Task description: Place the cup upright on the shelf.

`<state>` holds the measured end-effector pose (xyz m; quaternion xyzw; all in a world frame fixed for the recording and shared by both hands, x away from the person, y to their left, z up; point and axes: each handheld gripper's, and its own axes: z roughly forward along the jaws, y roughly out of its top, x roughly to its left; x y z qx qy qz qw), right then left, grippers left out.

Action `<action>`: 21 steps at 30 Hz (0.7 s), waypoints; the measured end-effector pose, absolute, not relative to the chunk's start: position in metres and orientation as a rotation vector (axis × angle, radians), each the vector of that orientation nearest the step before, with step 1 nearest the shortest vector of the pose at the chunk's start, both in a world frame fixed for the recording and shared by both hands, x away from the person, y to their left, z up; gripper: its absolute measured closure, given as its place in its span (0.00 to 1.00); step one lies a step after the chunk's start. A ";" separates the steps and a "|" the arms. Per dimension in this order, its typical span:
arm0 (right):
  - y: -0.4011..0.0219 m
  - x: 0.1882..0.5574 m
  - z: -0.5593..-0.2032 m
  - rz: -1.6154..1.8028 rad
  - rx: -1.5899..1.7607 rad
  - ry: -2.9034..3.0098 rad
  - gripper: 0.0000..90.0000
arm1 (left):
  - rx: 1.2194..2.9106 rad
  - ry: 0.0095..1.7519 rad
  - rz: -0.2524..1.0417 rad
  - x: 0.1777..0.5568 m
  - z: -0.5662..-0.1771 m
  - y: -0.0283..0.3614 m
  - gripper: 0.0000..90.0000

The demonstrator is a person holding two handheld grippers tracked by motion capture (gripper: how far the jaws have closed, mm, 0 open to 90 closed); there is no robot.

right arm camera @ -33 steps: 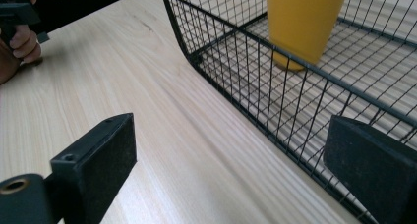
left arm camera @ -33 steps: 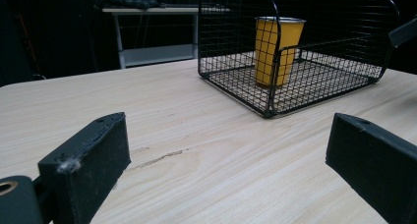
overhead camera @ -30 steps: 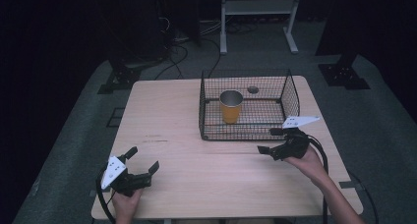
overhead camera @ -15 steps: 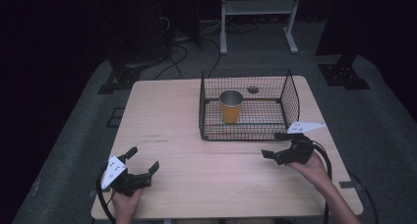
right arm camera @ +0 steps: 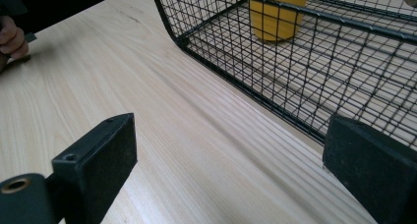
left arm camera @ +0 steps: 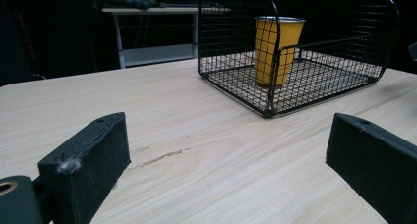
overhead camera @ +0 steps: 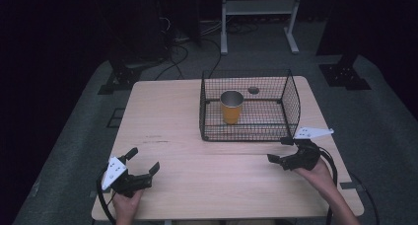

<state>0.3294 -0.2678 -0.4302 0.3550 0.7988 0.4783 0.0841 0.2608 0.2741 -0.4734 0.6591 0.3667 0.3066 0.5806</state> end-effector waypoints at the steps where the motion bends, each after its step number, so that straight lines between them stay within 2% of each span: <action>1: -0.269 0.329 -0.431 1.431 1.064 2.382 0.06 | 1.540 0.857 0.717 0.261 -0.473 0.274 0.02; 21: -0.287 0.310 -0.442 1.450 1.123 2.332 0.06 | 1.540 0.857 0.718 0.261 -0.473 0.274 0.02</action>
